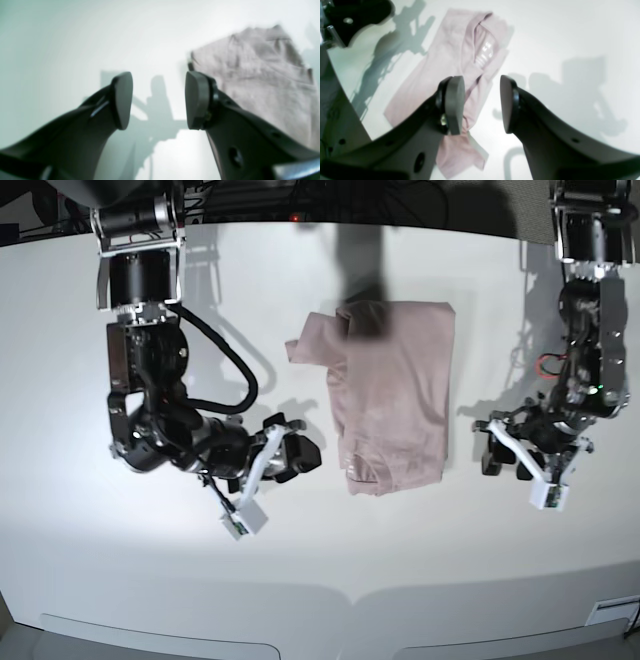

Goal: Fold the T-shirt properly

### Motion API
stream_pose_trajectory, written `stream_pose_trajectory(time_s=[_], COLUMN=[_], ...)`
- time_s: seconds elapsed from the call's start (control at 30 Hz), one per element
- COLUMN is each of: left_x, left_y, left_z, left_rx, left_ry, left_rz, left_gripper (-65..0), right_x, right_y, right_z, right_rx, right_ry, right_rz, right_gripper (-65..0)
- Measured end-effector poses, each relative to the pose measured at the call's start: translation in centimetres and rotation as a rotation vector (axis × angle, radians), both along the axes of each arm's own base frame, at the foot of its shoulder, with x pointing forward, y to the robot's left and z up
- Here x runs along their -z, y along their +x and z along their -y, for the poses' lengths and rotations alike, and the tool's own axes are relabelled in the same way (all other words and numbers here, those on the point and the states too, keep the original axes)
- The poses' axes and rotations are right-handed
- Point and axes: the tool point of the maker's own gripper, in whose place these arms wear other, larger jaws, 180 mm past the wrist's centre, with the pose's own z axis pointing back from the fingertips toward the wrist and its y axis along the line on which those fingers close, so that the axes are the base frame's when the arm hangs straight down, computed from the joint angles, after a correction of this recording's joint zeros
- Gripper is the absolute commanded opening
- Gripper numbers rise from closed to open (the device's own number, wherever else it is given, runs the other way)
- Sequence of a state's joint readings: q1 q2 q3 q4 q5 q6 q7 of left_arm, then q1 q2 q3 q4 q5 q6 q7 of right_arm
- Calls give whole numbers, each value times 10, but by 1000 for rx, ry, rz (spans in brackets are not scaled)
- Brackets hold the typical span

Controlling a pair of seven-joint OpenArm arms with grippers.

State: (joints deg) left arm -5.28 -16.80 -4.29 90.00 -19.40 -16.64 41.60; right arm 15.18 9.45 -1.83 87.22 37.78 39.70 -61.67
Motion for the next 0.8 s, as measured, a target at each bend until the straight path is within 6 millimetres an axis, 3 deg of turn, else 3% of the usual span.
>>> stream_pose_trajectory(time_s=[0.17,0.4,0.47,0.6,0.8], left_x=[-30,-60,-57,-31,-21], left_y=[-41,-122,-145,-208,-283], left_z=[-27,-56,-69,-98,-112], left_rx=[-58,-100,-128,-198,-225], left_ry=[52,133,165,200,163], left_rz=[44,54,10,-172,-340], left_gripper=[-324,-324,-324,-324,-324], right_x=[-8,20,20,13,-10], right_y=[-29,-114,-131,-169,-239], right_z=[27,73,93,128,164], right_rx=[-23,-78,-37,53,149], right_ry=[-111,-303,-336,-358,-387], right_rz=[54,-65,-82,-139,-252], right_gripper=[-408,-408,-408,-408,-408])
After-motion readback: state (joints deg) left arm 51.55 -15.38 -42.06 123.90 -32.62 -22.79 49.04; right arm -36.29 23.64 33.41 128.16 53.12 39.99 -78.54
